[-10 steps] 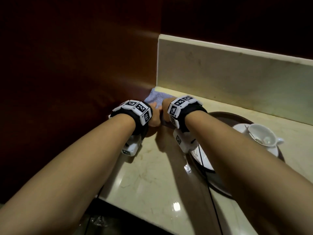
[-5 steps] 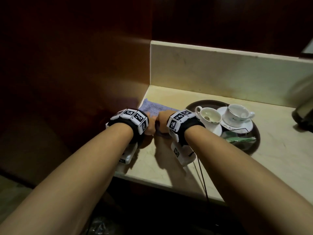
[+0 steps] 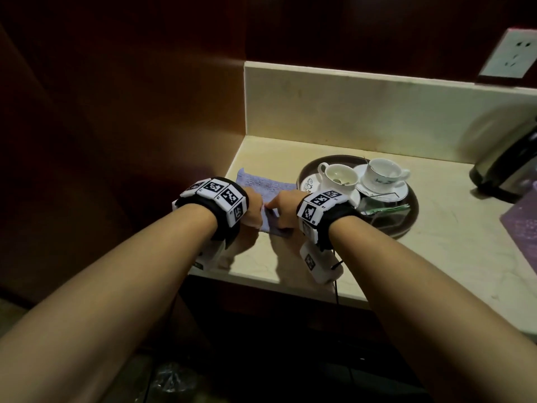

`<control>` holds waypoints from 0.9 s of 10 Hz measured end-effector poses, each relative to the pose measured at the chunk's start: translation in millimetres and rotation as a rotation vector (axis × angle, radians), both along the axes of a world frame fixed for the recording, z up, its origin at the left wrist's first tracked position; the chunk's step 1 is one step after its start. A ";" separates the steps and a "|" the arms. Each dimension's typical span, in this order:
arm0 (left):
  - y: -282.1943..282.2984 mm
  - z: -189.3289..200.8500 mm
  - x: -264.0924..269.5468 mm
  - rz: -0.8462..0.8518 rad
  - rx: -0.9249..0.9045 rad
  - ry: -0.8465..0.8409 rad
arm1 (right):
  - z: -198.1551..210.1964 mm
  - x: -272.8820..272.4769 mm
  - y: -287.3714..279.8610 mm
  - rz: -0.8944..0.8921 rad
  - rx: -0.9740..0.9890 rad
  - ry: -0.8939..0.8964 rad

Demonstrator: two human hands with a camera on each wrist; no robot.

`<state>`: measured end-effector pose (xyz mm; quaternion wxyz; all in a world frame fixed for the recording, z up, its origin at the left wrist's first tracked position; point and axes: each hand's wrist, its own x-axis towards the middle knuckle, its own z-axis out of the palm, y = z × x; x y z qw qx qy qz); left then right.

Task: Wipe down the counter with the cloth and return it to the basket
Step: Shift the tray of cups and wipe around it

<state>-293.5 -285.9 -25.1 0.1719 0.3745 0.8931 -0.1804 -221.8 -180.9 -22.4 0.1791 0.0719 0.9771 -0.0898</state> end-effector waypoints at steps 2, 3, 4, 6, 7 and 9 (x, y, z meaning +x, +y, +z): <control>-3.3 16.3 28.6 0.011 -0.091 -0.084 | 7.5 22.2 -2.5 0.168 0.108 -0.076; -8.4 17.2 40.8 0.025 -0.055 -0.116 | 7.1 39.8 0.8 0.208 0.111 -0.056; -7.6 16.3 57.9 0.052 -0.031 -0.132 | 3.1 56.0 7.7 0.229 0.080 -0.039; -3.9 14.8 98.2 0.056 -0.004 -0.105 | -3.3 88.0 18.8 0.245 -0.012 -0.015; -0.2 18.7 113.5 0.078 0.064 -0.067 | -3.4 105.1 24.6 0.252 -0.040 -0.014; 10.6 3.5 135.4 0.096 0.249 0.007 | -0.6 141.4 47.3 0.131 -0.215 0.075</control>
